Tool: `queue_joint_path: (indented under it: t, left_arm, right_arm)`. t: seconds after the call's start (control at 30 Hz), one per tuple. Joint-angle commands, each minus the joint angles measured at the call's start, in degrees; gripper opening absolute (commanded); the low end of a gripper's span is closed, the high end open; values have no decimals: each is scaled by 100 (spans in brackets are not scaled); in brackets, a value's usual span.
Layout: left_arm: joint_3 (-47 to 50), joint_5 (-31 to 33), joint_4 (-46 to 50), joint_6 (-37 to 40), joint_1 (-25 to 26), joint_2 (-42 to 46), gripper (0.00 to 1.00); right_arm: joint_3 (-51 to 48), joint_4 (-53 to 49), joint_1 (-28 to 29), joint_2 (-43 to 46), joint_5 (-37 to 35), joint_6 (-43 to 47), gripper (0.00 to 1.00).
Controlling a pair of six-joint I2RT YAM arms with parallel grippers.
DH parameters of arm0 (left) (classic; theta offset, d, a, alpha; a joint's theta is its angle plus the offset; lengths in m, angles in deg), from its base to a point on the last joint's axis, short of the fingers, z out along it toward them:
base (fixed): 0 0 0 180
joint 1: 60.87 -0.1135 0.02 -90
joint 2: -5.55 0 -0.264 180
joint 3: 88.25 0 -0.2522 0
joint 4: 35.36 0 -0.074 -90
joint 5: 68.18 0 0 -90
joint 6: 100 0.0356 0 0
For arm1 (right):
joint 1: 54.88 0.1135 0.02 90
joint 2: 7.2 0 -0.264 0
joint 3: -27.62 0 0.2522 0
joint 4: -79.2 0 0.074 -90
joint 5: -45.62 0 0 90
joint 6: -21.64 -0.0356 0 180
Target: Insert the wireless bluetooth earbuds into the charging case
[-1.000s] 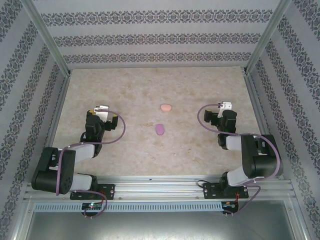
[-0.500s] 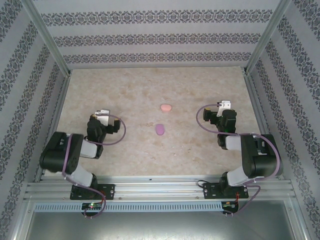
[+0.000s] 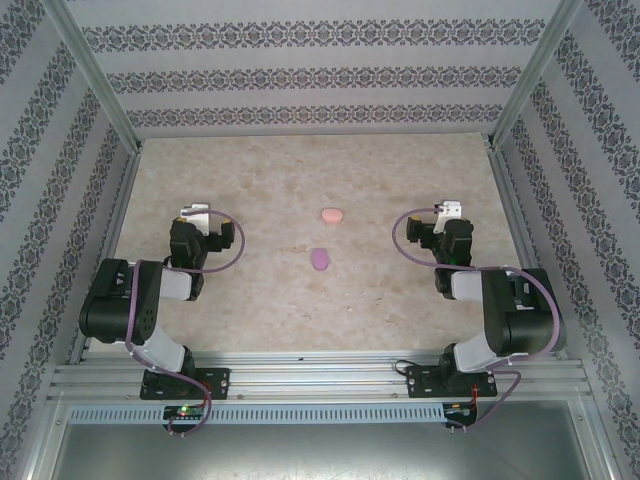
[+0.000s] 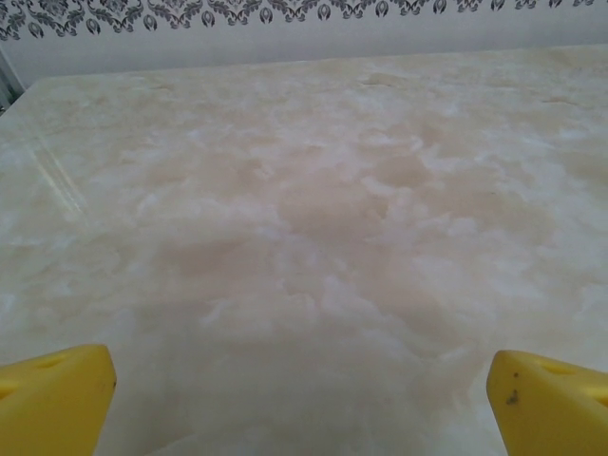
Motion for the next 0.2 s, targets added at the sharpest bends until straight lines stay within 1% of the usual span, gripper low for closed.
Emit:
queue_joint_path:
  t: [0.0, 0.17]
  left_arm:
    - [42, -111, 115, -77, -36, 47, 100]
    - [33, -120, 117, -77, -38, 42, 100]
  right_arm:
    - [83, 196, 56, -61, 137, 101, 98]
    - [21, 267, 69, -16, 104, 114, 98]
